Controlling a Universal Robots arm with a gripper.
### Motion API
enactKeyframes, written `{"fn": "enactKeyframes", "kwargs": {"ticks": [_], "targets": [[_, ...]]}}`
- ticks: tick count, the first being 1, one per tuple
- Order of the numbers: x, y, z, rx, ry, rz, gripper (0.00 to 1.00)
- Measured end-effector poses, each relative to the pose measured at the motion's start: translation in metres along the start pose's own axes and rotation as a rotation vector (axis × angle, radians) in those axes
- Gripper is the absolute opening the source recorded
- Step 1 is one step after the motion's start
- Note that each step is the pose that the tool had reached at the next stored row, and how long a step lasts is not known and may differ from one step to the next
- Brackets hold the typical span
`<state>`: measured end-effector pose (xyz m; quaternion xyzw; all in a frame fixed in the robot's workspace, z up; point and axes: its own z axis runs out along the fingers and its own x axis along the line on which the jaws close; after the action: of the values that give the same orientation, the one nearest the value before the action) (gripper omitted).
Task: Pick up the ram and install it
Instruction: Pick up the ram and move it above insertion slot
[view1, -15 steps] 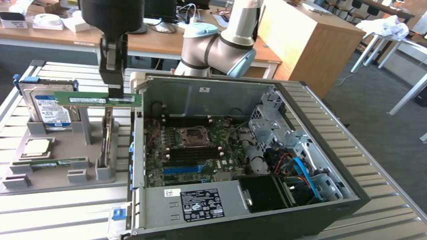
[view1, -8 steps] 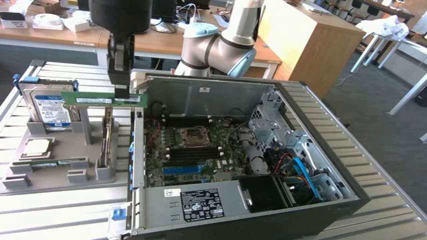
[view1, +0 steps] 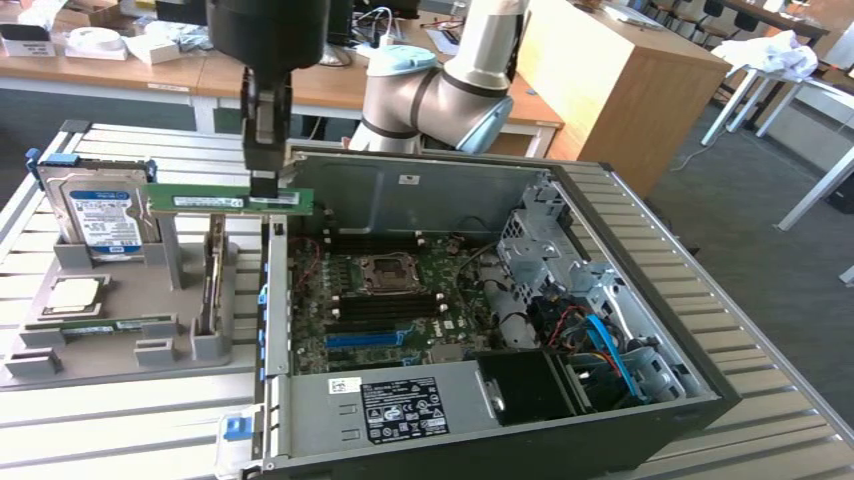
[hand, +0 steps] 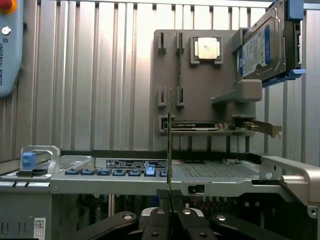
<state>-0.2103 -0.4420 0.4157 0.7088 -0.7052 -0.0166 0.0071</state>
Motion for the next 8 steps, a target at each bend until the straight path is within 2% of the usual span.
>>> {"fn": "enactKeyframes", "kwargs": {"ticks": [8], "targets": [[0.0,-0.0138,-0.0004,-0.0009,-0.0001,0.0,0.11]]}}
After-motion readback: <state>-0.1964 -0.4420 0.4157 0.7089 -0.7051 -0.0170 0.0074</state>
